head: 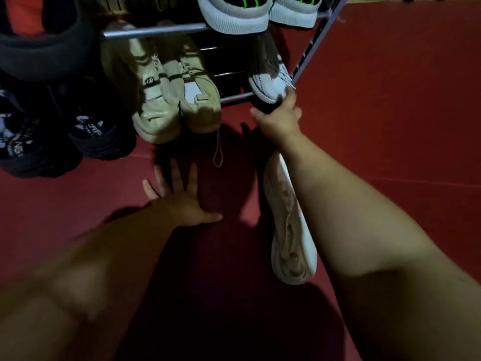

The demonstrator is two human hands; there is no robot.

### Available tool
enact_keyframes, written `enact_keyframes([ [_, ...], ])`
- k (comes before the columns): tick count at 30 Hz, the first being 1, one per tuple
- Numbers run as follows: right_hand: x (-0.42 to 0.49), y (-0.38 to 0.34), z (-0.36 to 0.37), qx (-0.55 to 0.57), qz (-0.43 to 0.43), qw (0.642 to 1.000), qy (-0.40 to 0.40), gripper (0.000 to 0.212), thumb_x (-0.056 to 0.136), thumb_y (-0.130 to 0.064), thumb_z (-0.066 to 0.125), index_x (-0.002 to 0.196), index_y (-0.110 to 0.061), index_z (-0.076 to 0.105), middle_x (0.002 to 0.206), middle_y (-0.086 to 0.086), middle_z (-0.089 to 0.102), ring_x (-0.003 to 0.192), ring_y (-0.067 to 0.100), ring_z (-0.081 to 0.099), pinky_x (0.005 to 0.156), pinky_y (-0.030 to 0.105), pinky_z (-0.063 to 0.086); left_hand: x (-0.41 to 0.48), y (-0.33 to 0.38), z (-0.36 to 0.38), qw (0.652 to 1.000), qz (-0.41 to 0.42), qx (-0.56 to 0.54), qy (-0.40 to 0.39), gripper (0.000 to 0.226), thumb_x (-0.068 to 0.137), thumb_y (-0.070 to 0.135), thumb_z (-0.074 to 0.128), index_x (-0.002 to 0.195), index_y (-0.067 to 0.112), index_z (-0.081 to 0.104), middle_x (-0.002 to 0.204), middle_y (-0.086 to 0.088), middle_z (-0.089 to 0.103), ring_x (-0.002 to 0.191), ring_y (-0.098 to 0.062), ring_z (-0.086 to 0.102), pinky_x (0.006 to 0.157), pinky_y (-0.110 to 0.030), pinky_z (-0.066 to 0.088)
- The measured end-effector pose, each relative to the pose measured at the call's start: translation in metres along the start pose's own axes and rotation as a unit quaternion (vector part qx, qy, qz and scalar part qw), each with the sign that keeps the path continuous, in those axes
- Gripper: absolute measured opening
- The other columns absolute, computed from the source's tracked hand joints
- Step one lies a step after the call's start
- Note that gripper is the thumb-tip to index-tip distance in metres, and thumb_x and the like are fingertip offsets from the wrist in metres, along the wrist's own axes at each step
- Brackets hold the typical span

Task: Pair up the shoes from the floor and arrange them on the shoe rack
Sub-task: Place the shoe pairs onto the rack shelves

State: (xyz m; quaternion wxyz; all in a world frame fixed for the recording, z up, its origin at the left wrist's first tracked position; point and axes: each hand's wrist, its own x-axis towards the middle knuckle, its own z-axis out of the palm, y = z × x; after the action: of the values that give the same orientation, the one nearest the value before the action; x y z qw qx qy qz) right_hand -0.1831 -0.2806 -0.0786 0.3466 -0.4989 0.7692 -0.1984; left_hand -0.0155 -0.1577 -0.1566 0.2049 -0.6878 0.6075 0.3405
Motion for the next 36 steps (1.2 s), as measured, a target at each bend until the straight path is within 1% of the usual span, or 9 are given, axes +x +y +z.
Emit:
enact_keyframes([
  [6,0.07,-0.01,0.018,0.274,0.139,0.951,0.035,0.085,0.087,-0.024,0.065,0.149,-0.008,0.009,0.14,0.019,0.044,0.123,0.033,0.05,0.104,0.045,0.042,0.005,-0.001,0.007,1.0,-0.008,0.022,0.012,0.129,0.06,0.088,0.047,0.139,0.03,-0.036,0.144,-0.014,-0.045,0.132,-0.043,-0.037,0.106,-0.064,-0.013],
  [9,0.079,-0.003,0.017,0.326,0.136,0.933,0.062,0.057,0.085,-0.005,0.063,0.136,-0.004,0.037,0.12,0.016,0.059,0.087,0.028,0.063,0.085,0.044,0.054,0.005,0.0,0.009,0.999,-0.011,0.035,0.031,0.128,0.059,0.09,0.044,0.14,0.03,-0.035,0.146,-0.014,-0.042,0.133,-0.044,-0.035,0.106,-0.066,-0.011],
  [12,0.066,0.004,0.009,0.397,0.137,0.906,0.046,0.051,0.085,0.01,0.055,0.128,-0.009,0.034,0.107,0.019,0.058,0.066,0.024,0.059,0.059,0.034,0.052,0.004,0.0,0.006,0.999,-0.004,0.034,0.011,0.126,0.062,0.089,0.043,0.139,0.029,-0.037,0.144,-0.015,-0.044,0.132,-0.045,-0.037,0.106,-0.066,-0.012],
  [16,0.037,0.033,-0.003,0.305,0.148,0.941,-0.002,0.06,0.075,0.001,0.068,0.126,-0.002,0.036,0.108,0.022,0.06,0.065,0.025,0.063,0.055,0.031,0.054,0.002,-0.001,0.005,0.999,-0.002,0.041,0.013,0.126,0.062,0.089,0.042,0.139,0.029,-0.036,0.144,-0.015,-0.045,0.133,-0.046,-0.035,0.106,-0.067,-0.009],
  [18,0.027,0.038,-0.008,0.179,0.148,0.973,-0.015,0.082,0.059,-0.022,0.078,0.129,-0.003,0.038,0.121,0.021,0.058,0.092,0.032,0.065,0.075,0.038,0.057,0.001,0.0,0.006,0.999,-0.001,0.042,0.015,0.126,0.061,0.089,0.042,0.14,0.029,-0.035,0.143,-0.016,-0.045,0.133,-0.045,-0.035,0.106,-0.067,-0.009],
  [21,0.025,0.026,-0.015,-0.035,0.102,0.994,-0.005,0.106,0.066,-0.051,0.077,0.147,-0.02,0.015,0.144,0.012,0.032,0.129,0.03,0.039,0.11,0.041,0.033,0.001,-0.001,0.004,0.999,0.0,0.038,0.009,0.126,0.06,0.09,0.042,0.14,0.03,-0.036,0.142,-0.015,-0.047,0.132,-0.045,-0.037,0.106,-0.066,-0.011],
  [26,0.045,0.0,-0.002,-0.18,0.037,0.982,-0.033,0.123,0.061,-0.069,0.07,0.149,-0.032,-0.007,0.156,0.015,0.009,0.141,0.035,0.019,0.115,0.048,0.016,0.001,-0.002,0.0,0.999,0.002,0.033,-0.013,0.126,0.062,0.089,0.043,0.138,0.03,-0.039,0.141,-0.016,-0.048,0.131,-0.045,-0.038,0.106,-0.066,-0.011],
  [29,0.056,-0.004,0.007,-0.137,0.051,0.988,-0.048,0.131,0.056,-0.06,0.08,0.149,-0.037,-0.009,0.155,0.014,0.001,0.14,0.035,0.019,0.113,0.048,0.027,0.002,-0.002,-0.001,0.999,0.008,0.028,-0.031,0.125,0.064,0.087,0.043,0.135,0.029,-0.042,0.14,-0.016,-0.049,0.128,-0.046,-0.041,0.105,-0.067,-0.013],
  [36,0.035,0.01,-0.027,-0.006,0.061,0.995,-0.073,0.137,0.025,-0.056,0.072,0.144,-0.033,0.007,0.137,0.01,0.042,0.119,0.03,0.051,0.097,0.044,0.048,0.0,0.0,0.001,0.999,0.009,0.037,-0.009,0.125,0.064,0.089,0.04,0.135,0.027,-0.041,0.142,-0.018,-0.046,0.131,-0.046,-0.037,0.105,-0.067,-0.012],
])
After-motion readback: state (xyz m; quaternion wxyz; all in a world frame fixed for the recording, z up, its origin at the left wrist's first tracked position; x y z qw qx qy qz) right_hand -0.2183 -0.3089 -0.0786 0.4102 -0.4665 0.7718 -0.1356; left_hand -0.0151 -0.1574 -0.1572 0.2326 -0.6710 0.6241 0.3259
